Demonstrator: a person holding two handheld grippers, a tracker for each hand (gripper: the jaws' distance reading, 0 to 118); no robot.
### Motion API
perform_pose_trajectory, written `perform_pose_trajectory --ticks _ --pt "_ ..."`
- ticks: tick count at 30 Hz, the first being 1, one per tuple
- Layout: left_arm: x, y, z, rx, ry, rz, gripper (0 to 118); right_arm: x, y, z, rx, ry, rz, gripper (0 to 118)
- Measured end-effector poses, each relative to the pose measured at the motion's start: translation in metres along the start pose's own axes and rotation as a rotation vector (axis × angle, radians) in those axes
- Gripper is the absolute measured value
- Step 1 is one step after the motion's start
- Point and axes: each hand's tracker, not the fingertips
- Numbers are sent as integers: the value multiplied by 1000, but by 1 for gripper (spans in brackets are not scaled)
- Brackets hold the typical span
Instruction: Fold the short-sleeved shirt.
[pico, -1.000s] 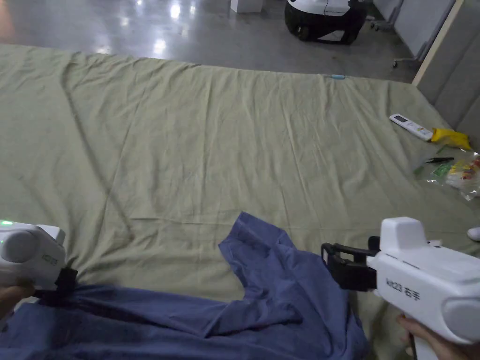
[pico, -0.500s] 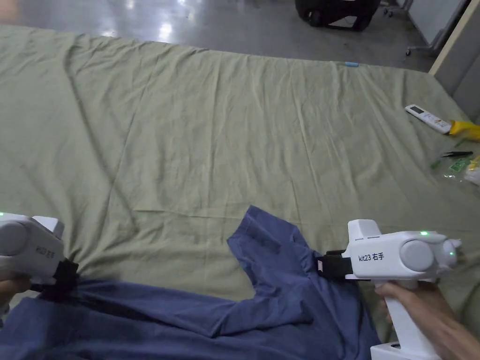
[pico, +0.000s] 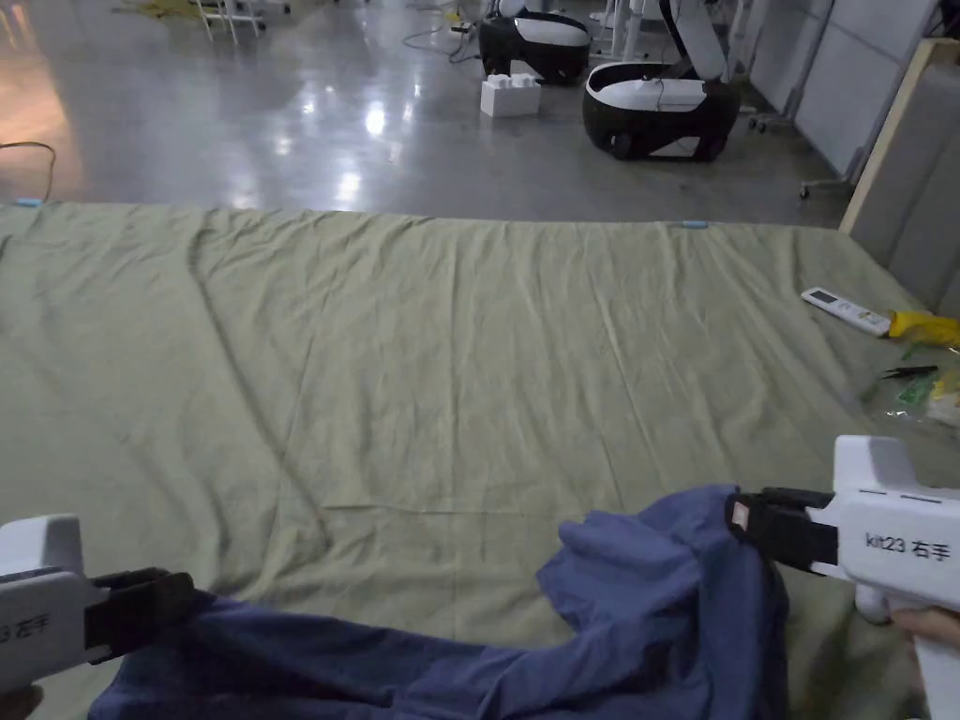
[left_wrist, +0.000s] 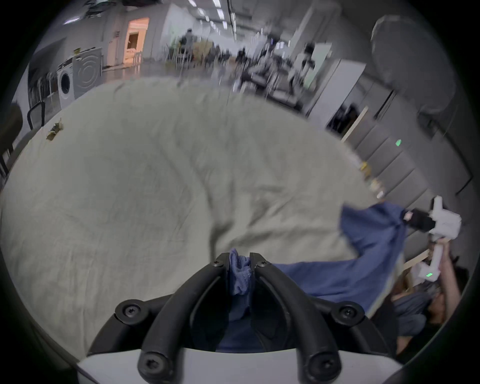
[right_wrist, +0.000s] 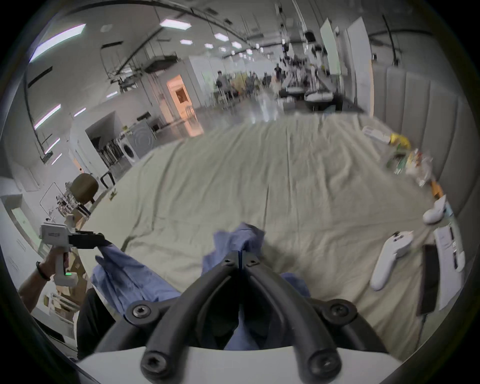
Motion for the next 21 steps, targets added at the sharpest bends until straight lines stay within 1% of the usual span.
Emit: perform_pose_trajectory --ticks 3,7,8,11,12,14,16,18,20,21 --pt "16 24 60 133 -58 -8 13 -6 16 44 117 18 -43 1" --pt "39 57 115 263 -105 -62 13 -20 39 88 249 23 -63 1" --pt "45 66 127 299 -104 -61 13 -21 44 95 289 25 -81 1" --pt "60 85 155 406 -159 -62 13 -29 64 116 385 72 -140 1" --pt "68 98 167 425 -152 -75 13 -29 72 121 416 78 -133 1" --pt "77 114 185 491 -119 -115 13 -39 91 135 494 46 -101 1" --pt "84 129 201 537 -123 -125 13 -45 110 146 545 57 -93 1" --pt "91 144 218 591 -155 -99 12 -53 132 158 590 36 -69 1" --pt "100 161 234 619 -148 -117 12 -61 154 170 635 -8 -42 1" --pt "104 169 242 655 -130 -129 12 -64 165 175 648 -10 -39 1"
